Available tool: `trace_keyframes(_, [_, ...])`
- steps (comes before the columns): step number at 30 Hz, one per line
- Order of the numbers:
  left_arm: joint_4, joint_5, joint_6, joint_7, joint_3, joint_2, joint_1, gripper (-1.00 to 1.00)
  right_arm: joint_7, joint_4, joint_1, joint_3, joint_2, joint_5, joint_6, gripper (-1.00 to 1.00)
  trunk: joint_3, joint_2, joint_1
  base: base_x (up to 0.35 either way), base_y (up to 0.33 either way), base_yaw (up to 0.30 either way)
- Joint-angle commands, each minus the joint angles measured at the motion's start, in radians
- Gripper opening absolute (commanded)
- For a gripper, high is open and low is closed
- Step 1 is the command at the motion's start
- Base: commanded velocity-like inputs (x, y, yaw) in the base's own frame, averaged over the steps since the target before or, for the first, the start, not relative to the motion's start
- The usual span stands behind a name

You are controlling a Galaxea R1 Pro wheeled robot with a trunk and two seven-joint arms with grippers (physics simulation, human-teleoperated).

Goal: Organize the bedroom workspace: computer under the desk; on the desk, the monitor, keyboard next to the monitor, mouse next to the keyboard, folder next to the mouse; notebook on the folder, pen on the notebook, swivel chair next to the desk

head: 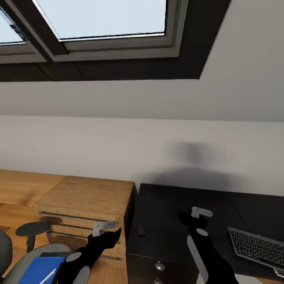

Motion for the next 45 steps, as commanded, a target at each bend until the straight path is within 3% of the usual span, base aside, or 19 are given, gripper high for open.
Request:
trace_keyframes(1, [-0.001,0.011,0.002,0.01,-0.003,0.001,-0.001,1.0,-0.008,-0.001,-0.001,0.002,0.0,-0.008,0.004,1.0,-0.002,-0.002,0.001,0.0,0.0,0.0])
trace_keyframes(9, [-0.001,0.012,0.003,0.01,-0.003,0.001,-0.001,1.0,-0.008,-0.001,-0.001,0.002,-0.002,-0.008,0.004,1.0,-0.002,-0.002,0.001,0.0,0.0,-0.059])
trace_keyframes(45, [-0.001,0.011,0.003,0.01,-0.003,0.002,-0.001,1.0,-0.006,-0.003,-0.001,-0.001,-0.004,-0.009,0.003,1.0,-0.003,-0.002,0.001,0.0,0.0,-0.231])
